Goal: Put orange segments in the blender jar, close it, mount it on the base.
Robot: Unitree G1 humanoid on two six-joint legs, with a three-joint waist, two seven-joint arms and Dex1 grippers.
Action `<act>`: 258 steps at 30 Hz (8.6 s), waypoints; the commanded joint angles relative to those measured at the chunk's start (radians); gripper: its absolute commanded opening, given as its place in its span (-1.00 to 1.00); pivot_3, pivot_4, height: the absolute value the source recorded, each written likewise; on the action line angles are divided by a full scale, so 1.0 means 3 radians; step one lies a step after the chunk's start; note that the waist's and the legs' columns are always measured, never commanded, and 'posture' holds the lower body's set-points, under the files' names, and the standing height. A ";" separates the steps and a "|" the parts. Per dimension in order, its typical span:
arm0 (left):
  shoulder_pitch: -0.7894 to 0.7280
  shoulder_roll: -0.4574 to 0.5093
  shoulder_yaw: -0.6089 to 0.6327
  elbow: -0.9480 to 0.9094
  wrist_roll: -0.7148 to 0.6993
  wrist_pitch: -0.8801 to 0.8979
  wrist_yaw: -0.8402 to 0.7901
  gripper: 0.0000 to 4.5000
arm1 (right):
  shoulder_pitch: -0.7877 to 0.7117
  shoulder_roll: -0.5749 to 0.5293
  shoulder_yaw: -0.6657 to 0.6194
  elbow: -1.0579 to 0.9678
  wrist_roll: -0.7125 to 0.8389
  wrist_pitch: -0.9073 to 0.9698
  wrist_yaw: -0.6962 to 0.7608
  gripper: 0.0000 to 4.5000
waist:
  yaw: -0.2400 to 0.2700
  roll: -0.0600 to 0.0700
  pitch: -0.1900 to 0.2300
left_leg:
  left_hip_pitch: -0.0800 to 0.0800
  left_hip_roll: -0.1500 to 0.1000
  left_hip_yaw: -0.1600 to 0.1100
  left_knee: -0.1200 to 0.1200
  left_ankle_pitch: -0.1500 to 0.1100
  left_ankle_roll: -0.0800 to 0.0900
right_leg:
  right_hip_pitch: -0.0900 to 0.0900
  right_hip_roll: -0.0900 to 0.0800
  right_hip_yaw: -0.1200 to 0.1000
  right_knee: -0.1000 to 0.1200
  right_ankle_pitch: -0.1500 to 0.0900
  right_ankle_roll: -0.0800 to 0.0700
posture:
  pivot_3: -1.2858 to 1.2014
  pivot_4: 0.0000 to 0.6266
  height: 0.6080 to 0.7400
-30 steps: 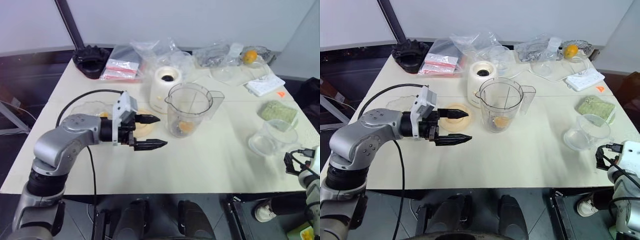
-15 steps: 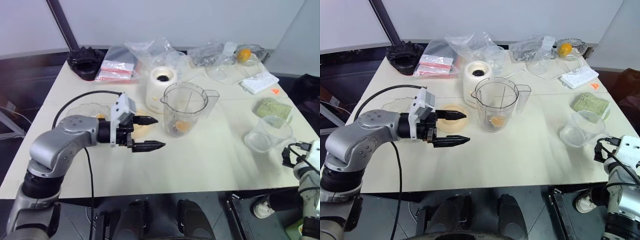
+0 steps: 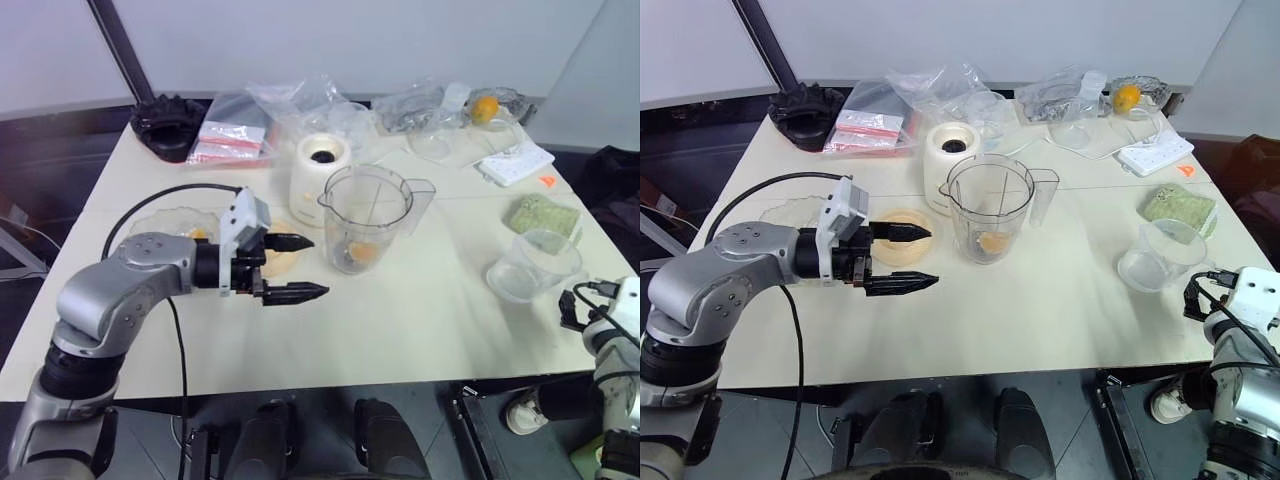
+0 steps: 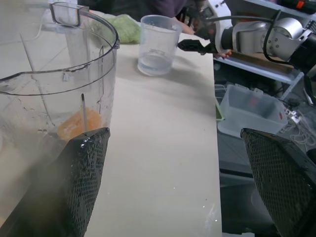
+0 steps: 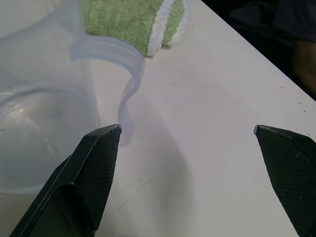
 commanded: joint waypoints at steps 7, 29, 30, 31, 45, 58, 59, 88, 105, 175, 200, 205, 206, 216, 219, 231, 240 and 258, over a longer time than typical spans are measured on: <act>-0.0072 0.0023 -0.0012 -0.0081 -0.0051 -0.0021 0.0021 0.96 | -0.0215 -0.0059 -0.0004 0.0044 -0.0003 -0.0063 0.0065 1.00 | 0.0000 0.0000 0.0000 | 0.0000 0.0000 0.0001 0.0000 0.0000 0.0000 | 0.0000 0.0000 0.0000 0.0000 0.0000 0.0000 | 0.03 -0.52 1.00; -0.0130 0.0037 -0.0058 -0.0047 -0.0036 0.0000 0.0070 0.96 | -0.1020 -0.0537 0.0410 0.2394 -0.0403 -0.1630 0.0529 1.00 | -0.0019 -0.0003 0.0002 | 0.0007 0.0000 0.0010 -0.0004 0.0000 0.0001 | 0.0003 0.0003 0.0010 -0.0002 0.0000 0.0001 | 0.03 -0.52 1.00; -0.0132 0.0036 -0.0062 -0.0045 -0.0036 0.0001 0.0071 0.96 | -0.1057 -0.0560 0.0434 0.2486 -0.0417 -0.1708 0.0552 1.00 | -0.0021 -0.0003 0.0002 | 0.0008 0.0001 0.0010 -0.0004 0.0000 0.0001 | 0.0004 0.0003 0.0010 -0.0003 0.0000 0.0001 | 0.03 -0.52 1.00; -0.0134 0.0036 -0.0065 -0.0044 -0.0037 0.0003 0.0071 0.96 | -0.1102 -0.0585 0.0447 0.2587 -0.0423 -0.1770 0.0563 1.00 | -0.0023 -0.0003 0.0002 | 0.0009 0.0001 0.0010 -0.0004 0.0000 0.0001 | 0.0005 0.0003 0.0010 -0.0003 0.0000 0.0001 | 0.03 -0.52 1.00; -0.0092 0.0100 -0.0036 -0.0164 -0.0120 0.0074 0.0117 1.00 | -0.1369 -0.0627 0.0594 0.3015 -0.0426 -0.2160 0.0599 -0.98 | -0.0020 -0.0005 0.0003 | 0.0013 0.0003 0.0010 -0.0004 0.0000 0.0001 | 0.0011 0.0005 0.0013 -0.0004 0.0000 0.0001 | 0.03 -0.52 1.00; -0.0255 0.0355 0.0157 0.0076 -0.0238 0.0048 -0.0049 1.00 | -0.1572 -0.0763 0.0586 0.1647 -0.0161 -0.1237 0.0629 -0.98 | -0.0030 0.0003 0.0009 | 0.0017 0.0011 0.0012 -0.0006 -0.0001 0.0001 | 0.0010 0.0013 0.0016 -0.0003 0.0000 0.0001 | 0.03 -0.52 1.00; -0.0278 0.0378 0.0183 0.0113 -0.0252 0.0045 -0.0072 1.00 | -0.1587 -0.0811 0.0611 0.1512 -0.0176 -0.1102 0.0649 -0.98 | -0.0023 0.0007 0.0012 | 0.0017 0.0013 0.0012 -0.0006 -0.0001 0.0001 | 0.0009 0.0015 0.0016 -0.0003 0.0000 0.0000 | 0.03 -0.52 1.00; -0.0182 0.0407 0.0143 0.0548 0.0171 -0.0426 -0.0288 1.00 | -0.3014 -0.1080 0.1924 0.0845 -0.0823 -0.0826 0.1781 -0.98 | -0.0013 0.0000 0.0021 | -0.0010 0.0020 0.0020 -0.0023 -0.0001 -0.0001 | -0.0028 0.0018 0.0015 -0.0008 0.0001 0.0000 | 0.03 -0.52 1.00; -0.0146 0.0332 0.0139 0.0523 0.0162 -0.0390 -0.0182 1.00 | -0.3311 -0.0887 0.2387 0.1270 -0.1597 -0.1814 0.1739 -0.98 | -0.0025 0.0000 0.0021 | -0.0009 0.0021 0.0021 -0.0024 0.0000 -0.0002 | -0.0029 0.0019 0.0015 -0.0005 0.0002 0.0000 | 0.03 -0.52 1.00; -0.0223 0.0245 0.0095 0.0587 0.0208 -0.0368 -0.0116 1.00 | -0.3274 -0.0530 0.1740 0.1094 -0.1433 -0.1413 0.1397 -0.98 | -0.0013 -0.0001 0.0021 | -0.0008 0.0020 0.0017 -0.0021 0.0003 -0.0006 | -0.0027 0.0020 0.0015 0.0002 0.0008 0.0010 | 0.03 -0.52 1.00; -0.0184 0.0203 0.0002 0.0519 0.0117 -0.0308 -0.0210 1.00 | -0.1214 0.0247 -0.0086 0.0168 -0.0648 -0.0571 -0.0331 -0.98 | -0.0027 0.0003 0.0019 | 0.0024 0.0022 0.0027 -0.0020 0.0003 -0.0006 | -0.0003 0.0022 0.0023 0.0010 0.0003 -0.0001 | 0.03 -0.52 1.00; -0.0199 0.0202 0.0019 0.0489 0.0101 -0.0269 -0.0197 1.00 | -0.1323 0.0190 -0.0113 0.0859 -0.0641 -0.0959 -0.0638 -0.98 | -0.0027 0.0003 0.0019 | 0.0024 0.0022 0.0028 -0.0020 0.0003 -0.0006 | -0.0002 0.0023 0.0024 0.0009 0.0003 -0.0002 | 0.03 -0.52 1.00; -0.0192 0.0210 0.0022 0.0469 0.0089 -0.0259 -0.0204 1.00 | -0.1345 0.0179 -0.0100 0.0957 -0.0630 -0.1014 -0.0672 -0.98 | -0.0028 0.0003 0.0019 | 0.0024 0.0022 0.0028 -0.0020 0.0003 -0.0006 | -0.0002 0.0023 0.0024 0.0009 0.0003 -0.0002 | 0.03 -0.52 1.00; -0.0116 0.0232 -0.0021 0.0332 0.0051 -0.0228 -0.0273 1.00 | -0.1456 0.0256 -0.0055 0.1562 -0.0521 -0.1187 -0.1087 -0.98 | -0.0038 0.0002 0.0019 | 0.0025 0.0023 0.0027 -0.0021 0.0003 -0.0006 | -0.0002 0.0025 0.0026 0.0008 0.0003 -0.0002 | 0.03 -0.52 1.00; -0.0117 0.0198 -0.0027 0.0306 0.0037 -0.0210 -0.0243 1.00 | -0.1487 0.0271 -0.0012 0.1727 -0.0511 -0.1262 -0.1153 -0.98 | -0.0036 0.0002 0.0019 | 0.0025 0.0023 0.0027 -0.0021 0.0003 -0.0006 | -0.0001 0.0025 0.0026 0.0007 0.0003 -0.0002 | 0.03 -0.52 1.00; -0.0128 0.0182 -0.0034 0.0317 0.0063 -0.0229 -0.0216 1.00 | -0.1461 0.0247 0.0086 0.2207 -0.0455 -0.1464 -0.1339 -0.58 | -0.0047 0.0000 0.0018 | 0.0025 0.0024 0.0024 -0.0021 0.0003 -0.0005 | 0.0003 0.0030 0.0027 0.0002 0.0003 -0.0002 | 0.03 -0.52 1.00; -0.0131 0.0169 -0.0051 0.0372 0.0100 -0.0261 -0.0226 1.00 | -0.1180 0.0371 0.0161 0.1652 -0.0429 -0.1187 -0.1435 0.97 | -0.0110 -0.0003 0.0017 | 0.0028 0.0028 0.0024 -0.0022 0.0003 -0.0005 | 0.0006 0.0034 0.0028 0.0001 0.0003 -0.0003 | 0.03 -0.52 1.00; -0.0343 0.0077 -0.0215 0.0812 0.0365 -0.0459 -0.0379 1.00 | 0.0122 0.0736 0.0282 -0.1108 -0.0341 -0.0225 -0.1091 0.97 | -0.0087 -0.0003 0.0017 | 0.0028 0.0033 0.0022 -0.0034 0.0002 -0.0006 | -0.0002 0.0037 0.0028 -0.0002 0.0002 -0.0005 | 0.03 -0.52 1.00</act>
